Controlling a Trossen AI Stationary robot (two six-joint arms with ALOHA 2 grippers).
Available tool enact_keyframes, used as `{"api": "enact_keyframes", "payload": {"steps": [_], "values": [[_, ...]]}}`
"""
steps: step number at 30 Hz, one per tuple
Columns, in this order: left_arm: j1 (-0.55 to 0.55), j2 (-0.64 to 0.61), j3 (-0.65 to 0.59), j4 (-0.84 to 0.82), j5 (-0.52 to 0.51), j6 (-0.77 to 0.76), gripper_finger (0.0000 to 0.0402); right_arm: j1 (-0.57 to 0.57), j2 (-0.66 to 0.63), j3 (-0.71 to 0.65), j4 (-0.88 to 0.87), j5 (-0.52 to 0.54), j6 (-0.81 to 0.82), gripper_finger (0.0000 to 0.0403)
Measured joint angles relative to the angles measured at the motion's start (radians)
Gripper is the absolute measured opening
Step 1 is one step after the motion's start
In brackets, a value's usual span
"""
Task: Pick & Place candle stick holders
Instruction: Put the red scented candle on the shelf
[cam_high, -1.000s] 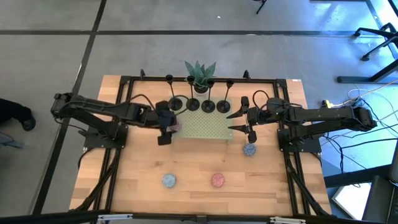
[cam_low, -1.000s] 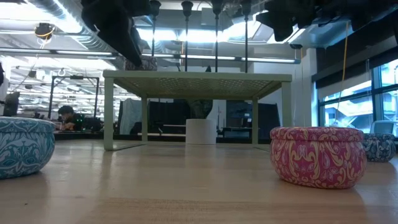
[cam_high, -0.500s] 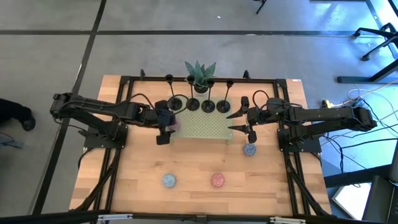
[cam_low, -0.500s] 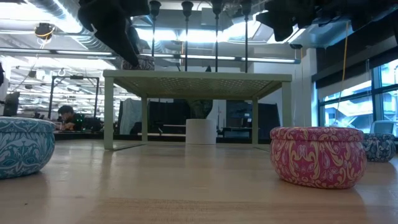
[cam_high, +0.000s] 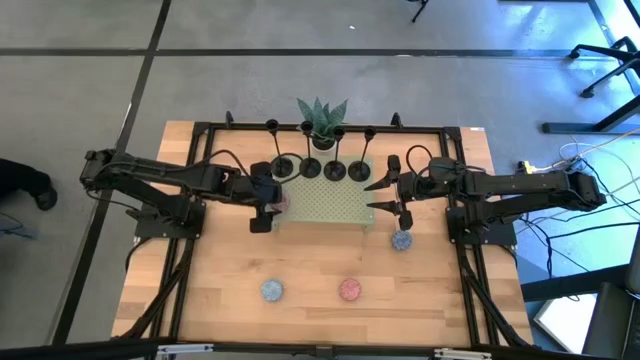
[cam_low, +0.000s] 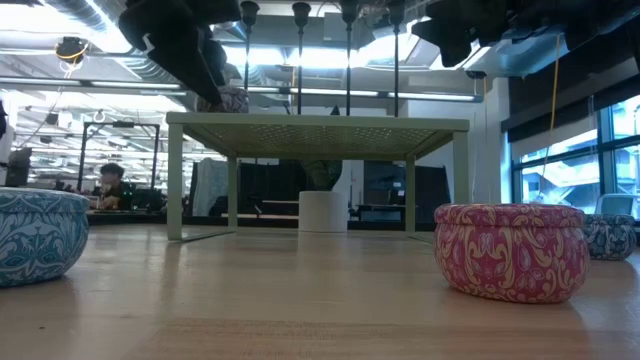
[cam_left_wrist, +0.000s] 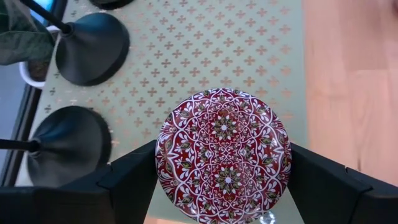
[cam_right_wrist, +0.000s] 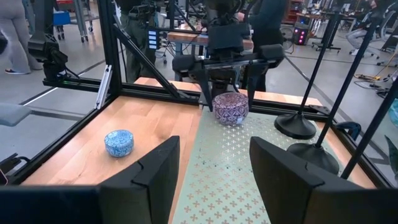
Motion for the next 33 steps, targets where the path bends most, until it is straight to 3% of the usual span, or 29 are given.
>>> {"api": "enact_keyframes", "payload": {"steps": [7, 23, 28, 33], "values": [[0.000, 0.000, 0.000, 0.004, 0.013, -0.089, 0.0313, 0.000, 0.000, 0.000, 0.000, 0.000, 0.000, 0.0199], [0.000, -0.001, 0.000, 0.000, 0.016, -0.134, 0.0314, 0.000, 0.000, 0.000, 0.000, 0.000, 0.000, 0.0199], [0.000, -0.002, 0.000, 0.000, 0.037, -0.136, 0.0330, 0.000, 0.000, 0.000, 0.000, 0.000, 0.000, 0.0199], [0.000, -0.002, 0.000, 0.000, -0.019, -0.104, 0.0347, 0.000, 0.000, 0.000, 0.000, 0.000, 0.000, 0.0199]]}}
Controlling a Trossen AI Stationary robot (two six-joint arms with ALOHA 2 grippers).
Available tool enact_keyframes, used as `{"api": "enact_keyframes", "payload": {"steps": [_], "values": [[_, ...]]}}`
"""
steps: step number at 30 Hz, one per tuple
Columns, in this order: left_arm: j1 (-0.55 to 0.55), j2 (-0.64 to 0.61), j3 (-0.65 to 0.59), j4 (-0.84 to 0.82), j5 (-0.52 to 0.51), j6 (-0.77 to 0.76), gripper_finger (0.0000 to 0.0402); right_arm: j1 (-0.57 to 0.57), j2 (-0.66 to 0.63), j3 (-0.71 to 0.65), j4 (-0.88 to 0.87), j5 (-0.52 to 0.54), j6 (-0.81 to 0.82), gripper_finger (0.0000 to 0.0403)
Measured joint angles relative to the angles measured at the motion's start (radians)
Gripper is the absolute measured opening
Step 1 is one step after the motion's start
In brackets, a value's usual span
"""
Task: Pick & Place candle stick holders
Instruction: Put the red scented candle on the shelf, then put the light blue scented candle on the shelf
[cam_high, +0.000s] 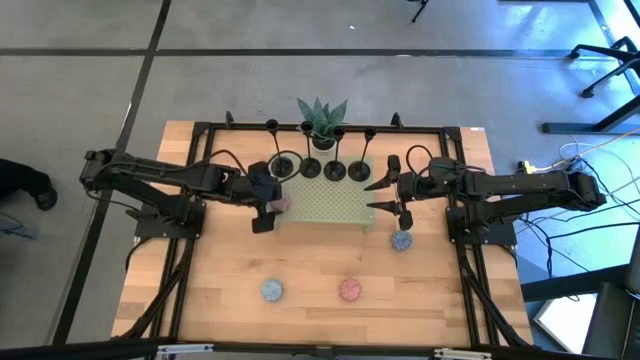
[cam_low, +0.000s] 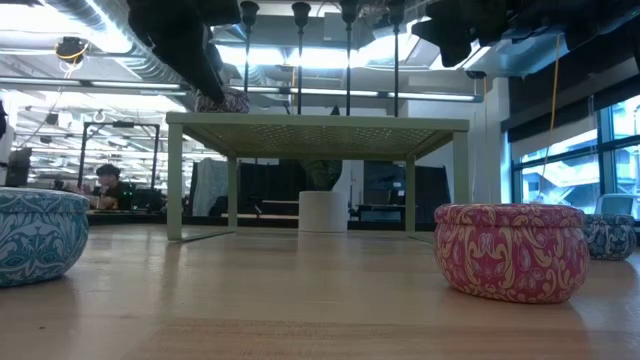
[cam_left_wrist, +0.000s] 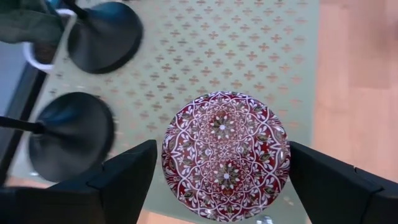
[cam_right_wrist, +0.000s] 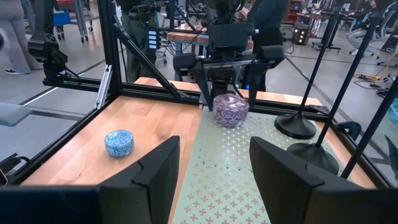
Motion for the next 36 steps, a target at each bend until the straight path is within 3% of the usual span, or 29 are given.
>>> {"api": "enact_keyframes", "payload": {"steps": [8, 27, 32, 36], "values": [[-0.008, 0.000, 0.001, 0.000, -0.017, 0.021, 0.0349, 0.000, 0.000, 0.000, -0.004, 0.000, 0.000, 0.0199], [-0.101, -0.047, 0.017, -0.009, -0.172, 0.041, 0.0349, 0.000, 0.000, 0.000, -0.005, -0.001, 0.019, 0.0200], [-0.142, -0.081, 0.066, -0.007, -0.129, -0.027, 0.0349, 0.000, 0.000, 0.000, -0.006, -0.001, 0.019, 0.0200], [-0.185, -0.092, 0.076, -0.007, -0.014, -0.145, 0.0349, 0.000, 0.000, 0.000, -0.006, -0.001, 0.019, 0.0200]]}}
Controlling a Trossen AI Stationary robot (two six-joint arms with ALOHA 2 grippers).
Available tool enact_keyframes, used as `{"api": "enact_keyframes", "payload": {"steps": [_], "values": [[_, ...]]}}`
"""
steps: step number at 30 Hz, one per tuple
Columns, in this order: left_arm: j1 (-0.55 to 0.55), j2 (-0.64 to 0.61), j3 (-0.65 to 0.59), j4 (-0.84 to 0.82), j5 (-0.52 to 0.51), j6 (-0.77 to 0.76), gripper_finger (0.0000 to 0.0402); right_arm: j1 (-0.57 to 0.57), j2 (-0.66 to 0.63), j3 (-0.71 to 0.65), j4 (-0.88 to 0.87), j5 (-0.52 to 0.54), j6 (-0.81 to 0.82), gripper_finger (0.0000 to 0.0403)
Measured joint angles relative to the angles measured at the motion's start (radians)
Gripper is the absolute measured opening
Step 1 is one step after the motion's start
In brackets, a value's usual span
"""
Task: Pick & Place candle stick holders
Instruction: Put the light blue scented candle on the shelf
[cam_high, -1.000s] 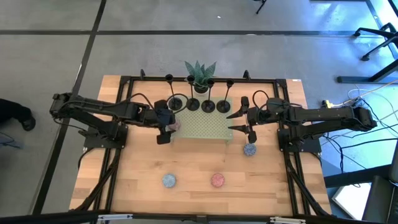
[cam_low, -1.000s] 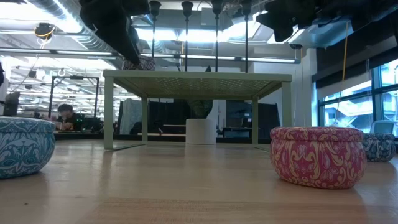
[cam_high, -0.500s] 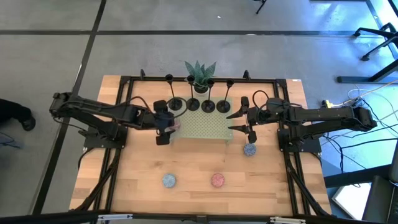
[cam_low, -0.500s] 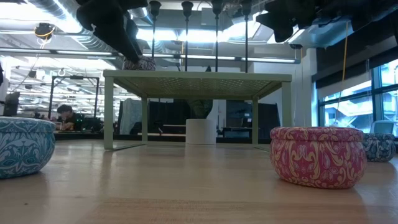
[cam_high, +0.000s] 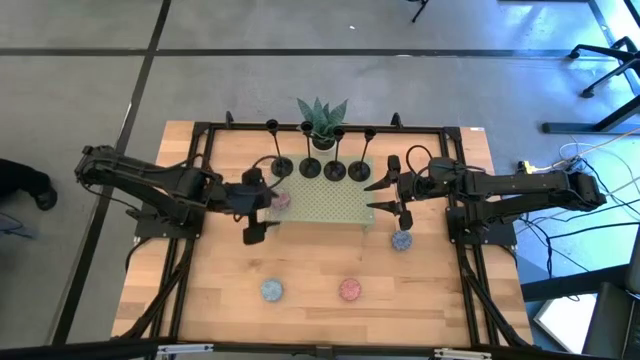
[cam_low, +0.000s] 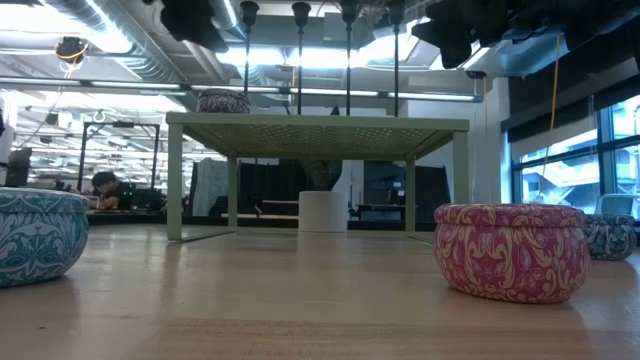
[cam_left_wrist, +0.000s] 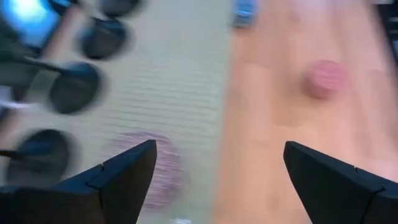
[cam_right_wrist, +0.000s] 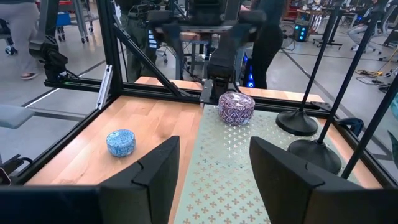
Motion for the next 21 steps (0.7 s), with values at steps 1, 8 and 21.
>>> {"api": "enact_keyframes", "payload": {"steps": [1, 8, 21], "values": [[-0.015, 0.001, 0.000, 0.000, 0.036, -0.022, 0.0349, 0.000, 0.000, 0.000, 0.000, 0.000, 0.000, 0.0200], [-0.174, 0.058, 0.000, 0.043, 0.119, -0.132, 0.0349, 0.000, 0.000, 0.000, 0.001, 0.000, -0.009, 0.0199], [-0.402, 0.350, 0.000, 0.150, 0.033, -0.287, 0.0349, 0.000, 0.000, 0.000, 0.003, 0.000, -0.002, 0.0199]]}}
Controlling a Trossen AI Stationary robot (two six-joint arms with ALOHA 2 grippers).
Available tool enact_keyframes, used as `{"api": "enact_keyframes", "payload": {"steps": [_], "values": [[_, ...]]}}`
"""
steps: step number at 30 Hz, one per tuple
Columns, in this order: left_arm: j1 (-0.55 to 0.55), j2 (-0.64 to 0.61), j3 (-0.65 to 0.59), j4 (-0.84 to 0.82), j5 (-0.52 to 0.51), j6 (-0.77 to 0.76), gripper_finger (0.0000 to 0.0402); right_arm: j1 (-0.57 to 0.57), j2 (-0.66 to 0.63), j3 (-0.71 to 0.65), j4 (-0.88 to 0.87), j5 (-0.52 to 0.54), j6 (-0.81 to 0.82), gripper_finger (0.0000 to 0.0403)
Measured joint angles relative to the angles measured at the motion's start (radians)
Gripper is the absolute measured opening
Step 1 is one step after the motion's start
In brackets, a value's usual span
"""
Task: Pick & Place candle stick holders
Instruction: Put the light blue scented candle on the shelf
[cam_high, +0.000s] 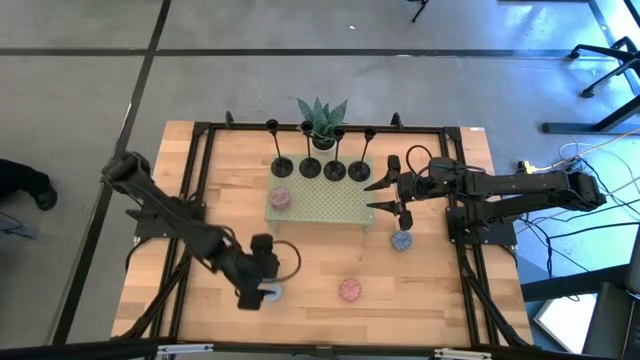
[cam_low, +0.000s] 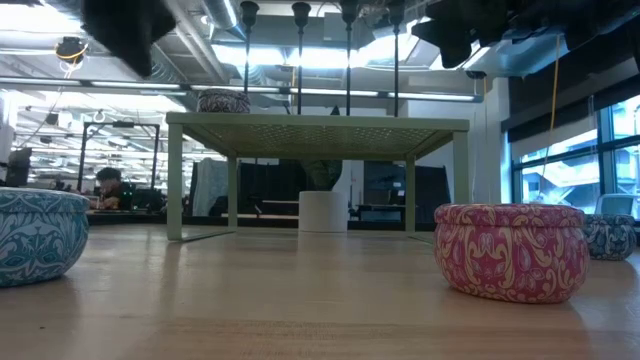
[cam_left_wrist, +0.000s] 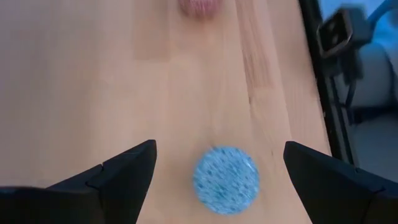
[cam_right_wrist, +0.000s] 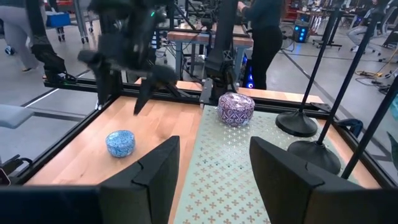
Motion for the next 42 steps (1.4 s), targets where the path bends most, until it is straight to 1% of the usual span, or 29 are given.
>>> {"api": "enact_keyframes", "payload": {"steps": [3, 8, 11, 18, 23, 27, 30, 37, 39, 42], "values": [[-0.016, 0.068, 0.000, -0.001, 0.035, -0.053, 0.0349, 0.000, 0.000, 0.000, 0.000, 0.000, 0.003, 0.0199], [-0.036, 0.152, 0.000, 0.001, 0.045, -0.054, 0.0349, 0.000, 0.000, 0.000, 0.000, 0.000, 0.003, 0.0199], [-0.039, 0.188, 0.000, 0.001, 0.045, -0.062, 0.0349, 0.000, 0.000, 0.000, 0.000, 0.000, 0.006, 0.0199], [-0.038, 0.248, 0.000, 0.003, 0.088, -0.065, 0.0349, 0.000, 0.000, 0.000, 0.000, 0.000, -0.021, 0.0199], [-0.038, 0.271, 0.000, 0.010, 0.089, -0.061, 0.0349, 0.000, 0.000, 0.000, 0.007, 0.000, -0.028, 0.0199], [-0.038, 0.274, 0.000, 0.014, 0.056, -0.036, 0.0348, 0.000, 0.000, 0.000, 0.028, 0.000, -0.028, 0.0199], [-0.037, 0.274, 0.000, 0.014, 0.035, -0.020, 0.0335, 0.000, 0.000, 0.000, 0.033, 0.000, -0.028, 0.0199], [-0.019, 0.270, 0.000, 0.014, 0.076, -0.006, 0.0286, 0.000, 0.000, 0.000, 0.031, 0.000, -0.028, 0.0199], [-0.009, 0.267, 0.001, 0.014, 0.080, 0.027, 0.0285, 0.000, 0.000, 0.000, 0.031, 0.000, -0.028, 0.0199], [0.014, 0.263, 0.039, 0.003, 0.056, 0.107, 0.0286, 0.000, 0.000, 0.000, 0.031, 0.000, -0.028, 0.0199]]}}
